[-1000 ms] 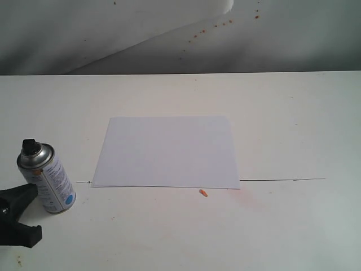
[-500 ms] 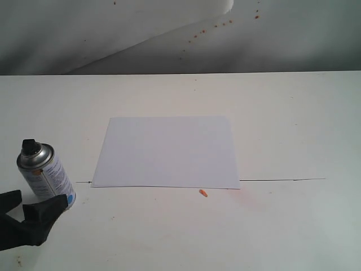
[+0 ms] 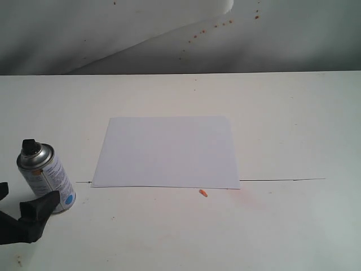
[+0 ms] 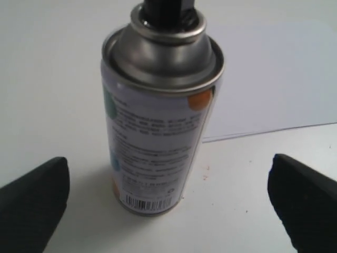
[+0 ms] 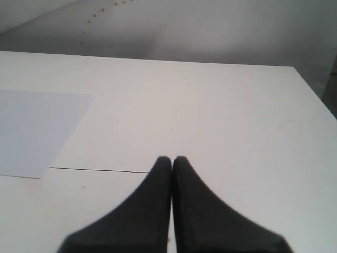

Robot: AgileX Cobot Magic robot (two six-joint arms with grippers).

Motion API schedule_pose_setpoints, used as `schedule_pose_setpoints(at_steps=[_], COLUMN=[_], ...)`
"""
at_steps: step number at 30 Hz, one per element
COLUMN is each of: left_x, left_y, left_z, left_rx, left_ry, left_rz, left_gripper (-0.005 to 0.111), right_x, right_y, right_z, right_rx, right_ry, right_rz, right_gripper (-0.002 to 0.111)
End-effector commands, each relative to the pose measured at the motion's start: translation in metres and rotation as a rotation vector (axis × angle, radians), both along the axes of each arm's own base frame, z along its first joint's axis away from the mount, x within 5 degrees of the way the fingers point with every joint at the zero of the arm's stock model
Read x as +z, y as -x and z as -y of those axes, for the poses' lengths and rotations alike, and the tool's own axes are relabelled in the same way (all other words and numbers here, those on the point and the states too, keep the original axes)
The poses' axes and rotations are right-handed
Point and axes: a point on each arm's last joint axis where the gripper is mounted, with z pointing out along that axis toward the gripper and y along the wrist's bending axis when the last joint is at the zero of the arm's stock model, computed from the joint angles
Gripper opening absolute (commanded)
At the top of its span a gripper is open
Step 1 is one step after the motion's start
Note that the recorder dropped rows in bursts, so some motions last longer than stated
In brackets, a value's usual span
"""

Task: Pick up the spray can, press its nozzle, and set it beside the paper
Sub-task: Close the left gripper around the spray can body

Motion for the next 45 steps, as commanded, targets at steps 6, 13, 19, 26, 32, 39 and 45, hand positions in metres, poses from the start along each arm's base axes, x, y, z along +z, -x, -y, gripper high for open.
schedule_pose_setpoints(at_steps=[6, 13, 19, 26, 32, 39, 45], left_x=[-0.015, -0.010, -0.009, -0.017, -0.023, -0.020, -0.020], left_y=[-0.004, -0.009, -0.013, -0.016, -0.016, -0.029, -0.042], left_z=[0.003, 0.000, 0.001, 0.002, 0.002, 0.010, 0.012], left_rx=[-0.026, -0.018, -0.018, -0.030, -0.031, -0.115, -0.123], left_ry=[-0.004, -0.064, -0.059, -0.062, -0.063, -0.055, -0.087], left_rz=[-0.036, 0.072, 0.138, 0.135, 0.102, 0.145, 0.127], left_gripper=[0.095, 0.095, 0.095, 0.095, 0.095, 0.095, 0.095], right_x=[0.000, 0.000, 0.000, 0.000, 0.000, 0.000, 0.000], right_y=[0.000, 0.000, 0.000, 0.000, 0.000, 0.000, 0.000], right_z=[0.001, 0.001, 0.001, 0.001, 0.001, 0.001, 0.001], right_rx=[-0.008, -0.008, -0.008, -0.008, -0.008, -0.008, -0.008], right_ry=[0.015, 0.015, 0.015, 0.015, 0.015, 0.015, 0.015], right_rz=[0.008, 0.008, 0.008, 0.008, 0.008, 0.008, 0.008], right_gripper=[0.000, 0.000, 0.000, 0.000, 0.000, 0.000, 0.000])
